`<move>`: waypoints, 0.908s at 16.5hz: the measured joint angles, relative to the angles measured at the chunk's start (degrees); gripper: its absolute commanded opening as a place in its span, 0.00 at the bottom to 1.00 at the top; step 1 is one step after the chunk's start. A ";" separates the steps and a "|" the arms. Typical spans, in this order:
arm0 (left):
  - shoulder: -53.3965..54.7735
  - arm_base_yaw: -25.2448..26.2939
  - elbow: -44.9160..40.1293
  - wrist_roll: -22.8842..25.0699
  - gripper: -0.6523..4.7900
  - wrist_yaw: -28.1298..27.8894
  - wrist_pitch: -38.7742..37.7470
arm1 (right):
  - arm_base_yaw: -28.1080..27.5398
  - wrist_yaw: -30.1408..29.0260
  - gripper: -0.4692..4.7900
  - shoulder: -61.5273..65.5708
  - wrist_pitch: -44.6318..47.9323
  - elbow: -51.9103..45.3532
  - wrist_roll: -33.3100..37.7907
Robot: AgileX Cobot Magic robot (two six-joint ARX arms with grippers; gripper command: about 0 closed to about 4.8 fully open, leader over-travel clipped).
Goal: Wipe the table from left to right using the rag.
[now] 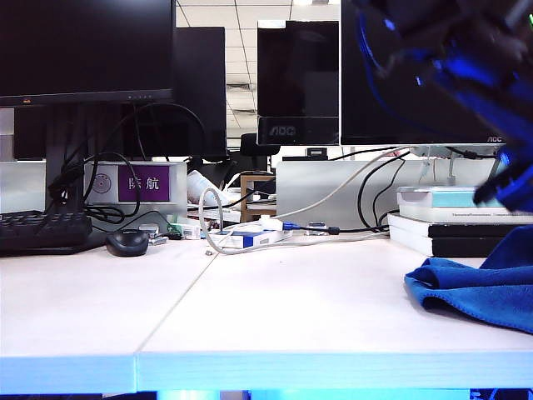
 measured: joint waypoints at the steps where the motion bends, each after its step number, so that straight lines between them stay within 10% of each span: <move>1: -0.59 0.15 -0.02 0.00 0.73 0.02 -0.35 | 0.00 0.07 0.09 -0.33 0.00 0.02 0.04; 15: -9.09 4.13 0.28 -1.33 0.75 3.61 -2.05 | -0.02 0.17 0.09 -2.49 2.43 0.00 0.39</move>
